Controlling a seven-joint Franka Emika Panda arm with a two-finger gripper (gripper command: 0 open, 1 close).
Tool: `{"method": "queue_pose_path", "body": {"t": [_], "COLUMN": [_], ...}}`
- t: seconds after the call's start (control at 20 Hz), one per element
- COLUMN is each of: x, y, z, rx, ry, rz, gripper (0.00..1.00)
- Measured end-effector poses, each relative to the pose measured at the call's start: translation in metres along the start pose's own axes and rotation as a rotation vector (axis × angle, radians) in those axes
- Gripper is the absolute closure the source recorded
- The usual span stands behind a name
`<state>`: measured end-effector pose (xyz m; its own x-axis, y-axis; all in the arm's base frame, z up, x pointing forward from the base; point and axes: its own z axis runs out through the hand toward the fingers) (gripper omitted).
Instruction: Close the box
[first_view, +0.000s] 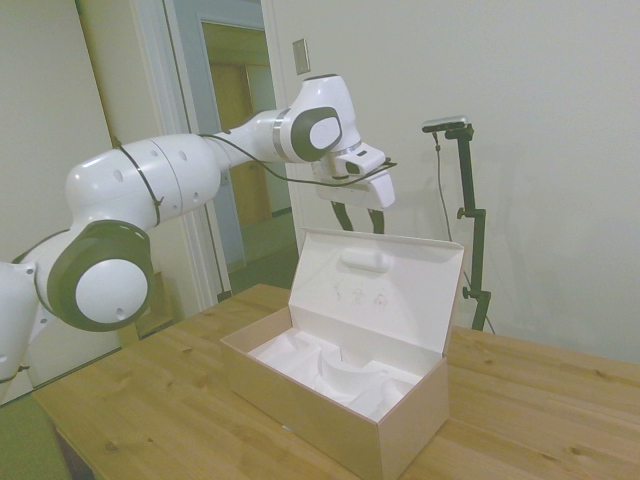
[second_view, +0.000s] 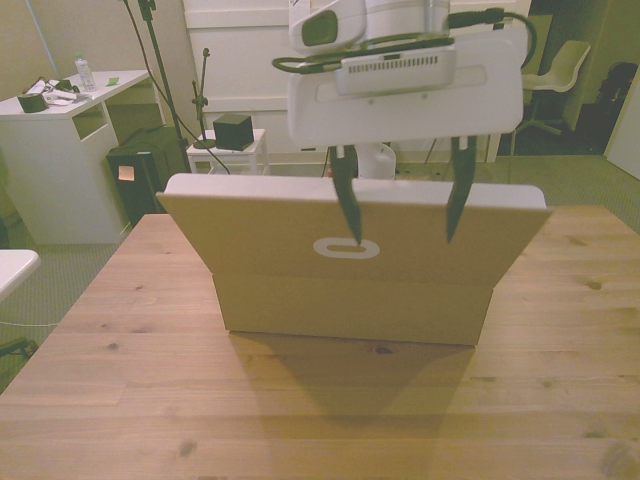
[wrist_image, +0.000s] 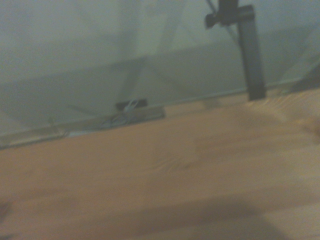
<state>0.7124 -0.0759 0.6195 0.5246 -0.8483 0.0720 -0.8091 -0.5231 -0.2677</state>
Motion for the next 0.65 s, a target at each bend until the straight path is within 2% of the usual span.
{"method": "queue_pose_path", "body": {"t": [0.3, 0.45, 0.65], "x": [-0.064, -0.102, -0.130], "y": [0.004, 0.007, 0.024], "z": [-0.024, -0.023, -0.013], "rx": [-0.030, -0.056, -0.072], "ry": [-0.076, -0.104, -0.113], "rz": [0.003, 0.003, 0.019], "gripper": [0.00, 0.00, 0.00]}}
